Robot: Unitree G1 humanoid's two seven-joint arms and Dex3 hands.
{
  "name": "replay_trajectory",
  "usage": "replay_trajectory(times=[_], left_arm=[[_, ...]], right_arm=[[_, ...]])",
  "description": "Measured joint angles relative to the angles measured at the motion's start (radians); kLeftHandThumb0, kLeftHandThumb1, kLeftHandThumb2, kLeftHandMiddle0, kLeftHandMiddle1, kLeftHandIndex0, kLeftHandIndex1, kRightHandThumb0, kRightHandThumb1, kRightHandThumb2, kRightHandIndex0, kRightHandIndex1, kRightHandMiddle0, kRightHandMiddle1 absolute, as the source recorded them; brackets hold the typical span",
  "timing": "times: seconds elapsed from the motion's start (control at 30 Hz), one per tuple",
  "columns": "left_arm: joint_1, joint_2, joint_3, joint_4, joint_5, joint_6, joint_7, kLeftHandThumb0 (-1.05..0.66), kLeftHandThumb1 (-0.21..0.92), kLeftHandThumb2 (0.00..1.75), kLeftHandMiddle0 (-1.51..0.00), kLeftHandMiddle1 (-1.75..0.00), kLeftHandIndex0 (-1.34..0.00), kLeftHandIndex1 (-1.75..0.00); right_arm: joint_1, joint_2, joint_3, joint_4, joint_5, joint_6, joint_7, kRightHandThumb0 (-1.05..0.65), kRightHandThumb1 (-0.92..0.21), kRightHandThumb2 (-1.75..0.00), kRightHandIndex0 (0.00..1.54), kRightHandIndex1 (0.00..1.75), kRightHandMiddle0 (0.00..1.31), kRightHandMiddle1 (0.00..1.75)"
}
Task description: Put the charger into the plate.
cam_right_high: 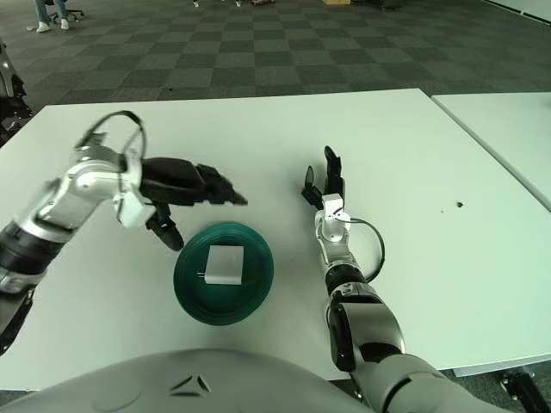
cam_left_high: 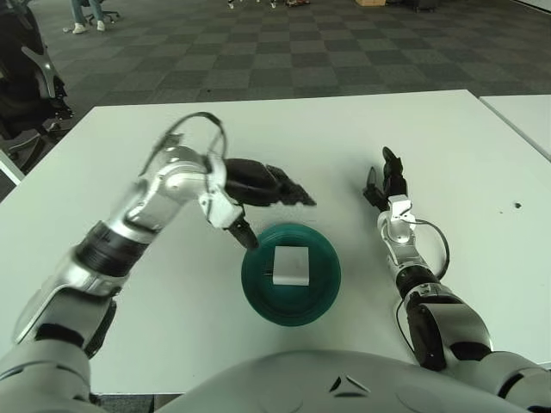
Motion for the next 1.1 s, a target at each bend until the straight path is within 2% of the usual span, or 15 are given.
replay_trajectory(times=[0.07,0.17,0.27,0.4,0.5,0.6,0.8,1.1], left_arm=[[0.068,-0.026,0.039,-0.021,-0.034,0.046,0.055,-1.05,0.92,0.59,0.00,0.00,0.00,0.00],[0.166,-0.074,0.083,0.003,-0.077,0.061,0.137,-1.05,0.92,0.65,0.00,0.00,0.00,0.00],[0.253,-0.184,0.137,0.046,-0.192,0.112,0.240,-1.05,0.92,0.70,0.00,0.00,0.00,0.00],[0.331,-0.353,0.189,0.054,-0.357,0.197,0.356,-1.05,0.92,0.79,0.00,0.00,0.00,0.00],[0.363,-0.470,0.222,0.047,-0.486,0.276,0.441,-1.05,0.92,0.86,0.00,0.00,0.00,0.00],[0.379,-0.543,0.253,0.023,-0.576,0.357,0.519,-1.05,0.92,0.92,0.00,0.00,0.00,0.00],[0.398,-0.587,0.293,-0.043,-0.645,0.442,0.604,-1.05,0.92,1.02,0.00,0.00,-0.01,-0.01],[0.429,-0.595,0.352,-0.026,-0.646,0.441,0.636,-1.05,0.92,1.07,0.00,0.00,-0.05,-0.04]], right_arm=[[0.000,0.000,0.002,0.000,-0.003,-0.001,0.000,-0.88,-0.92,-0.85,0.00,0.00,0.00,0.31],[0.001,-0.003,0.004,0.000,-0.007,-0.001,-0.001,-0.88,-0.92,-0.85,0.00,0.00,0.00,0.33],[0.004,-0.008,0.005,-0.001,-0.009,-0.007,-0.001,-0.87,-0.92,-0.86,0.00,0.00,0.00,0.35],[0.006,-0.014,0.007,-0.002,-0.009,-0.008,0.001,-0.86,-0.92,-0.88,0.00,0.00,0.00,0.36],[0.006,-0.012,0.014,-0.002,-0.010,-0.008,0.004,-0.86,-0.92,-0.89,0.00,0.00,0.00,0.36],[0.005,-0.010,0.021,-0.002,-0.010,-0.008,0.006,-0.85,-0.92,-0.90,0.00,0.00,0.00,0.36],[0.005,-0.010,0.028,-0.002,-0.010,-0.008,0.006,-0.83,-0.92,-0.92,0.01,0.00,0.00,0.34],[0.005,-0.010,0.029,-0.004,-0.009,-0.008,0.005,-0.81,-0.92,-0.92,0.06,0.03,0.00,0.35]])
